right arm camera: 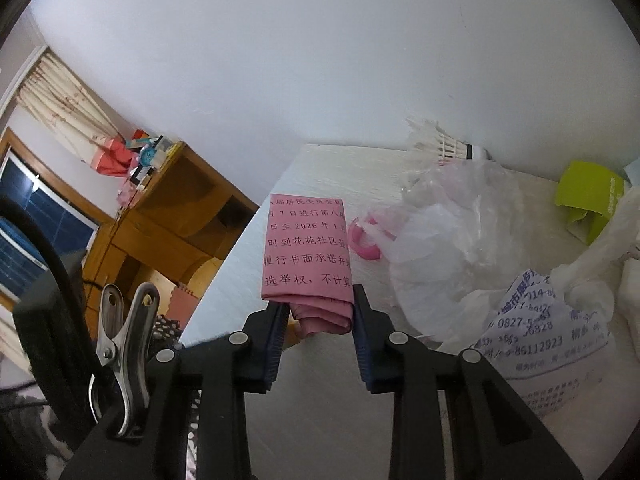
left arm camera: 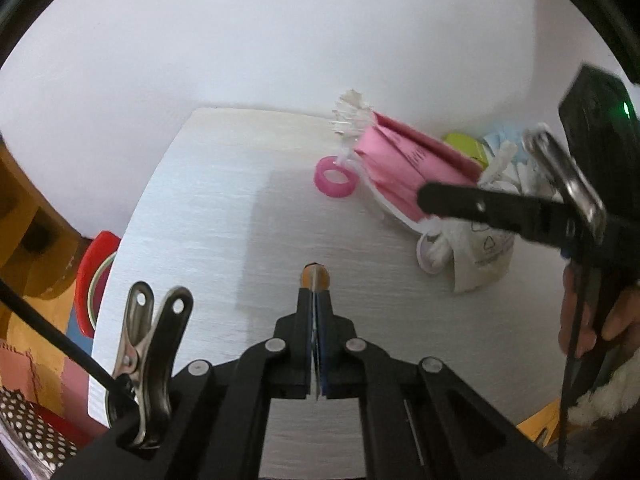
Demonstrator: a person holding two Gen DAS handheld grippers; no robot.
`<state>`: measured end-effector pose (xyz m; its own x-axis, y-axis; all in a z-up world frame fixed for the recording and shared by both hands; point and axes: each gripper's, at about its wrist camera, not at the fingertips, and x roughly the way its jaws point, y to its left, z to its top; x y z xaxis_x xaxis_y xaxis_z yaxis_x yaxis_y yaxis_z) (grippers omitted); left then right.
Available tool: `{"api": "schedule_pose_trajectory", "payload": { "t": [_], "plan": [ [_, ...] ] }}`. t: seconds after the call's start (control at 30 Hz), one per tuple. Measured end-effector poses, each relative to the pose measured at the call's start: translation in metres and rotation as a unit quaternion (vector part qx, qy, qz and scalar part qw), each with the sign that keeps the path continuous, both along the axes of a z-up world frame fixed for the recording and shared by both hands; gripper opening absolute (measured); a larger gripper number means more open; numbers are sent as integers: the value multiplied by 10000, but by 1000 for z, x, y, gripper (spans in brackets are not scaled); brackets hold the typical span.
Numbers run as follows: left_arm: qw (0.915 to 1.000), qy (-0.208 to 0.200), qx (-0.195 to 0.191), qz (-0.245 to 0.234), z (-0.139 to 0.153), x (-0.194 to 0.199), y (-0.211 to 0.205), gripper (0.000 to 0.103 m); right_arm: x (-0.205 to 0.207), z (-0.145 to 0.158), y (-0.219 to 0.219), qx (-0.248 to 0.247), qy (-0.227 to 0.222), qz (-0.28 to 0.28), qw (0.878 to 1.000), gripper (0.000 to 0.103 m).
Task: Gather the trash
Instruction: 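Carry the pink paper in the right gripper over the red bucket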
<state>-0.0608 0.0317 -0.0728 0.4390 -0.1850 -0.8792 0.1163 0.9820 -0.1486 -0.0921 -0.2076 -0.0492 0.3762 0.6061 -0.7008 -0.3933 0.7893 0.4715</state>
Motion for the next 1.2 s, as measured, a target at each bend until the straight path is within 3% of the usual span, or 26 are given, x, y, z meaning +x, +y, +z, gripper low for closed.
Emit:
{"api": "schedule_pose_trajectory", "payload": {
  "t": [0.1,0.4,0.7,1.2],
  "plan": [
    [9999,19,-102,66,0,1,4,2,-5,-4,-4,-27,113,-84,9999,30],
    [9989,-248,-252,298,37,-1,21,2,-21,13,-11,208,1,-164,9996,30],
    [9968,-517,37,602,71,5,49,2,-12,27,23,239,-132,97,9996,30],
    [9940,-502,352,901,77,7,80,2,-18,39,64,308,-303,534,9976,30]
  ]
}}
